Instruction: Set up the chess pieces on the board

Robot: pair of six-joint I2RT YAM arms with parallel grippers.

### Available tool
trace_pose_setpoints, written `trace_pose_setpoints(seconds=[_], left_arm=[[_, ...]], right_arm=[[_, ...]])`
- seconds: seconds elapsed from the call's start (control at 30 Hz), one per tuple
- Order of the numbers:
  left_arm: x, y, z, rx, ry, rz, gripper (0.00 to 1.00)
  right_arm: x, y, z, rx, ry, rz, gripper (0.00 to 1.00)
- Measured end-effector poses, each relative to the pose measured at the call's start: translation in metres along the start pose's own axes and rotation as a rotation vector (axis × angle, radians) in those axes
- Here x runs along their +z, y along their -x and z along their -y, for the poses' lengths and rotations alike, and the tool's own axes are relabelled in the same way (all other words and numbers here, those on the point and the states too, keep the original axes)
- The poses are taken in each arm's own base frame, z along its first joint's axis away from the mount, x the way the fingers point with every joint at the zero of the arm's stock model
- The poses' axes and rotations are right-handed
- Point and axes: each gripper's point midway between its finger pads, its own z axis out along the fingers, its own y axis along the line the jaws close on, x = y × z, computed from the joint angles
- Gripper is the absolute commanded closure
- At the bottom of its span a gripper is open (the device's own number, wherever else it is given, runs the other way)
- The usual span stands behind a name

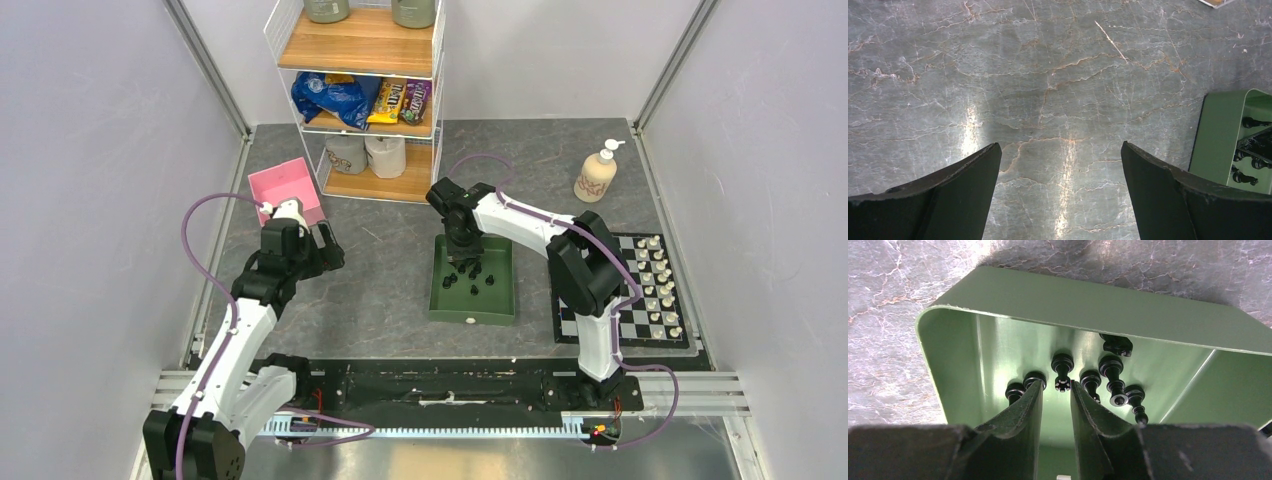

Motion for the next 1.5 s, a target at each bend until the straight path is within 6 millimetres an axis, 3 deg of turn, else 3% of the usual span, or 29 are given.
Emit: trace_pose_setpoints(seconds=[0.2, 0.53, 0.87, 1.07, 1.23, 1.37, 1.5], left_arm=[[0.001, -0.001, 0.000, 0.000, 0.001, -0.003, 0.03], [0.001, -0.002, 0.000, 0.000, 0.003, -0.008, 0.03], [0.002, -0.002, 0.000, 0.000, 0.002, -0.010, 0.03], [0.002, -0.002, 0.000, 0.001, 0.003, -0.011, 0.03], [0.002, -0.002, 0.000, 0.001, 0.003, -0.011, 0.03], [0.002, -0.002, 0.000, 0.001, 0.001, -0.012, 0.03], [0.002, -0.002, 0.000, 0.001, 0.001, -0.013, 0.03]], right_arm=[[0.000, 0.001, 0.002, 0.003, -0.010, 0.007, 0.69], [0.007, -0.001, 0.003, 0.001, -0.026, -0.005, 0.64], [0.011, -0.002, 0.004, -0.001, -0.033, -0.012, 0.84], [0.010, -0.001, 0.004, 0.000, -0.031, -0.007, 0.87], [-0.018, 0.007, 0.005, 0.008, -0.007, 0.046, 0.86], [-0.071, 0.023, 0.009, 0.028, 0.046, 0.168, 0.86], [-0.122, 0.037, 0.032, 0.076, 0.080, 0.287, 0.86]])
